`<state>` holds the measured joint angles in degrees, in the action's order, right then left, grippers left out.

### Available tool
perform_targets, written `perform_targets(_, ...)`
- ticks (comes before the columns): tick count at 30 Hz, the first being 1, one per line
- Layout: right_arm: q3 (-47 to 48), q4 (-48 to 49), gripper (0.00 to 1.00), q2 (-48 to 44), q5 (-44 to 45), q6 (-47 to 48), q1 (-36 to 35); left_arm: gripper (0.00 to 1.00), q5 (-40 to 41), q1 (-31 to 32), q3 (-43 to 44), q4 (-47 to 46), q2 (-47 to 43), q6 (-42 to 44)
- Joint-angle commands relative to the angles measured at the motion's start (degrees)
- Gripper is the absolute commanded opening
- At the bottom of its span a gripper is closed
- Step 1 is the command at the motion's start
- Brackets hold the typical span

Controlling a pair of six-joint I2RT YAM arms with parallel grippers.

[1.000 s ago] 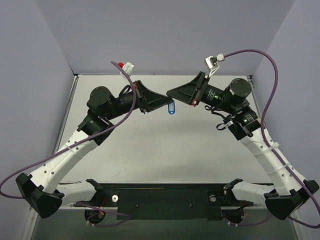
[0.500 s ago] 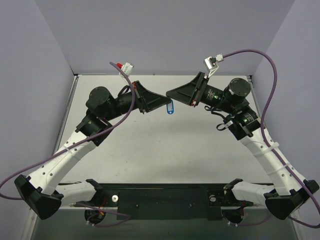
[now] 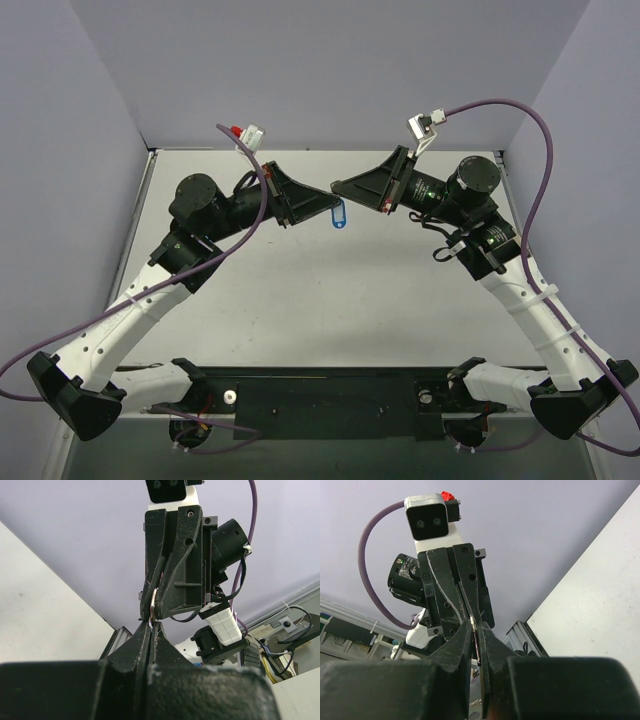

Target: Remove the keys from the keyring

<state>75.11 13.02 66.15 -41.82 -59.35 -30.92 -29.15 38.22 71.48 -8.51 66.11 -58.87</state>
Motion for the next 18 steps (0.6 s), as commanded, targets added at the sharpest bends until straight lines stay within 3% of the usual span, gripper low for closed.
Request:
perform_targets(1, 0.39, 0.87, 0.00, -0.93, -1.77, 0.73, -0.64, 0.00, 1.90, -0.78, 2.34, -1.86, -1.07, 1.39)
perform_targets(10, -0.40, -0.97, 0.00, -2.34, -0.98, 2.75, -0.72, 0.01, 1.37, -0.86, 3.40, -0.37, -0.54, 2.36)
perform_targets(18, -1.46, 1.40, 0.00, -3.48, -0.37, 2.14, -0.72, 0.21, 1.29, -1.04, 4.01, 1.40, -1.07, 3.24)
